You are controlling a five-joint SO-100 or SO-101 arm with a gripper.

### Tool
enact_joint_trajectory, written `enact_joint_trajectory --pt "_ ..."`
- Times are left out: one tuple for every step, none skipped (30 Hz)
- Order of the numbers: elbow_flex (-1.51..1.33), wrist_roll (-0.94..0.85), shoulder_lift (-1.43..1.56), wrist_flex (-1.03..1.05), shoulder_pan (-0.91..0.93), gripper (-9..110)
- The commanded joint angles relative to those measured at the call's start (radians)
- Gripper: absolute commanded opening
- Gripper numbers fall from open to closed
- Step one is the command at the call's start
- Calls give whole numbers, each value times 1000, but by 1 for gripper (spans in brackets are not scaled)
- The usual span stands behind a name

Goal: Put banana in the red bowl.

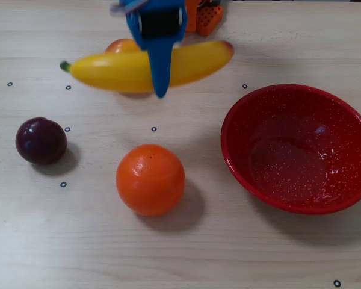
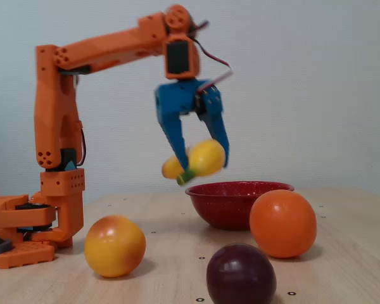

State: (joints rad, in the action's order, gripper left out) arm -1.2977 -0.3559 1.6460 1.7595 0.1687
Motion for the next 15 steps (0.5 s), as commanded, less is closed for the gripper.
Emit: enact_joint_trajectory --pt "-6 14 172 -8 -23 0" --pt "-32 8 202 -9 -25 0" --pt "-60 6 235 -15 -26 0" --pt "-84 -2 265 -15 -29 0" --pt "-110 -5 296 -21 -31 0" --pt "-135 -9 328 -25 -34 0" --pt "-163 -12 360 -31 -34 0" --pt "-189 -14 391 -40 -34 0" --pt "-213 -18 420 -40 -35 0" --pt "-235 -20 448 -41 -35 0" --pt "-252 -21 471 -41 -35 0" --pt "-270 -21 492 -46 -37 0" --pt "-284 -21 511 -55 -40 0" --pt "-295 -21 525 -67 -46 0" --pt "-299 -15 534 -84 -55 0"
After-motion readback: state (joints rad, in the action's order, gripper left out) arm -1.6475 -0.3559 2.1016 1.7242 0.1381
